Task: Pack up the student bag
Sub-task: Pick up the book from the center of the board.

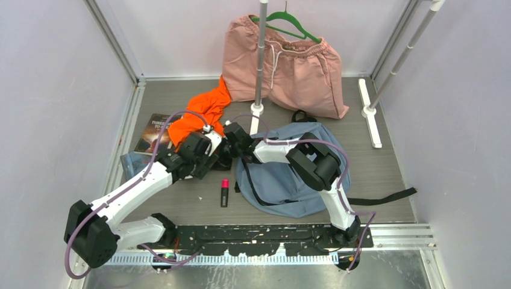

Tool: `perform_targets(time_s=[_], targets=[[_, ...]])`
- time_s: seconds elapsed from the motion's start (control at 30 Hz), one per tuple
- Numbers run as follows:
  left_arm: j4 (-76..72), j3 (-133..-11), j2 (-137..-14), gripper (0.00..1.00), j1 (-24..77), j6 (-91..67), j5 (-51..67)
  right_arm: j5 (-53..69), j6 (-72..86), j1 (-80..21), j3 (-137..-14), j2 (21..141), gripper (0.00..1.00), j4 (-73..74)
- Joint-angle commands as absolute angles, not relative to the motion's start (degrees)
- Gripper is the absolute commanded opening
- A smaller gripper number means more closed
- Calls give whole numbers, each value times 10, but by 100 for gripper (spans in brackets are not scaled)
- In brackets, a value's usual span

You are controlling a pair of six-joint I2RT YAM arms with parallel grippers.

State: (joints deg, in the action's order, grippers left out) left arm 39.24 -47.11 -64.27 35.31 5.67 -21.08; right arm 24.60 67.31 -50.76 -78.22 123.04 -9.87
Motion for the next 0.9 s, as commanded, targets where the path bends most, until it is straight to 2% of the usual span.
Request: perform_targets(time_s=[0.0,0.1,0.27,0.37,0.43,0.53,0.67,0.87], targets=[[358,-467,-649,67,356,72,-247,250,664,-504,-809,1205,74,-118],[341,-457,-649,55,356,61,-268,250,665,-504,-809,1204,74,-118],[330,-448,-651,54,356,60,-278,250,665,-504,-809,1203,74,-118],[329,-448,-655,44,356,60,-291,249,666,-504,-808,1202,74,-120],[327,-448,-657,42,356,56,-309,249,666,-504,-806,1199,74,-121],[336,-459,-650,27,356,47,-318,253,664,-504,-801,1191,74,-121],[375,-494,-628,0,355,28,-302,246,633,-502,-781,1140,74,-82],[421,-556,-534,0,356,-44,-259,193,569,-467,-691,1007,77,-17]])
